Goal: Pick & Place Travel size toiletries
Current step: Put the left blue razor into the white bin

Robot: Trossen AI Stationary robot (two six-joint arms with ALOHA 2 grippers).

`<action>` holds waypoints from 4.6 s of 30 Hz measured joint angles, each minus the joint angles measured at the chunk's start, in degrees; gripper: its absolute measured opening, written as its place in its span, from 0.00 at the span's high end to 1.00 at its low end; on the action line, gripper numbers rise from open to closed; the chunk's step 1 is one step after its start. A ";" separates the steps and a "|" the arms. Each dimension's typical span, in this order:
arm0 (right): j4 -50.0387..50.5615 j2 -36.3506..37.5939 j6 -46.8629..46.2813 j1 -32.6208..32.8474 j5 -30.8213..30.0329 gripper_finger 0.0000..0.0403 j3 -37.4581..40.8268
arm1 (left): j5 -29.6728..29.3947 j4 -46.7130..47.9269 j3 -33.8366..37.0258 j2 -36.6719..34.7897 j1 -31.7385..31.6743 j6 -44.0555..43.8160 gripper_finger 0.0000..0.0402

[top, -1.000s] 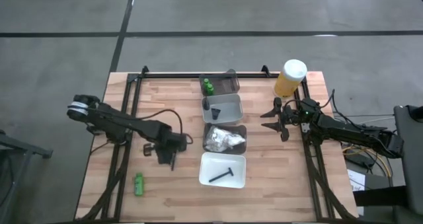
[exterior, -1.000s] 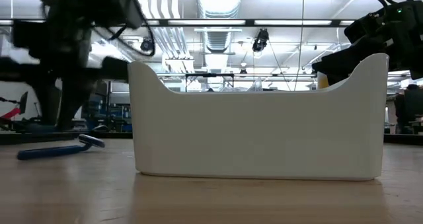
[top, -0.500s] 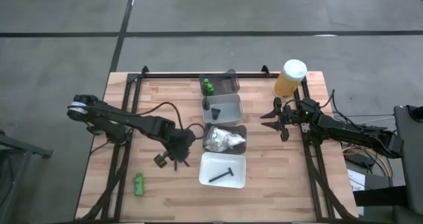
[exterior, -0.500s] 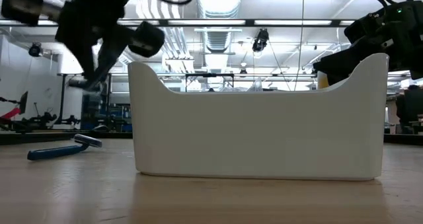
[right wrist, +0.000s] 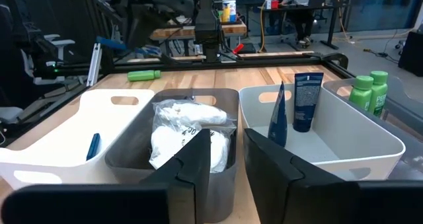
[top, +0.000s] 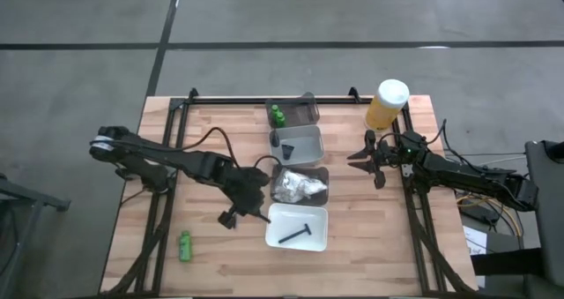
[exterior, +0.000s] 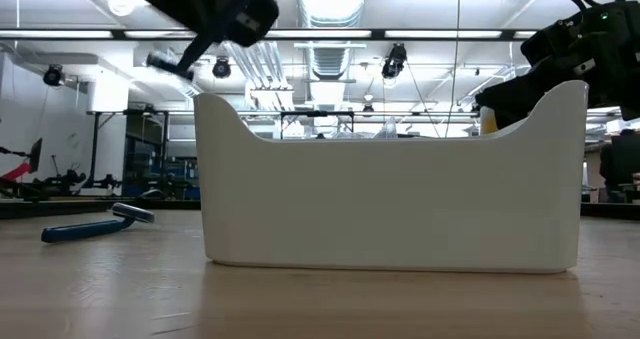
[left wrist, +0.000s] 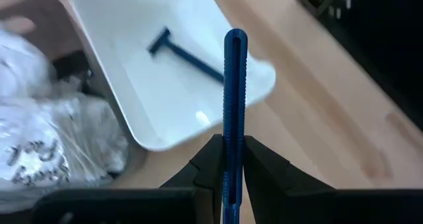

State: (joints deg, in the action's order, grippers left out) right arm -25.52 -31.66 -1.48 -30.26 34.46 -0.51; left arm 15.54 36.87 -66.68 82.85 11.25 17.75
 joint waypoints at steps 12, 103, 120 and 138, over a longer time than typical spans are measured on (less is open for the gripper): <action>-0.02 0.00 0.00 0.00 0.01 0.88 -0.01 | -5.05 -9.49 -3.06 -0.02 -1.95 -5.30 0.87; 0.15 0.00 0.00 -0.02 0.02 0.63 0.00 | -21.69 -20.56 -9.72 28.83 5.64 -27.09 0.87; 0.14 0.00 0.00 -0.02 0.00 0.77 0.00 | -21.68 -24.34 -5.78 28.85 5.44 -28.77 0.87; 0.15 0.00 0.00 0.00 0.00 0.89 0.00 | -21.96 -25.96 -4.96 28.83 5.31 -28.73 0.87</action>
State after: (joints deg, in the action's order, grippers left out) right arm -25.36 -31.66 -1.48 -30.26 34.46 -0.51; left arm -6.42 10.91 -71.64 111.68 16.56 -10.98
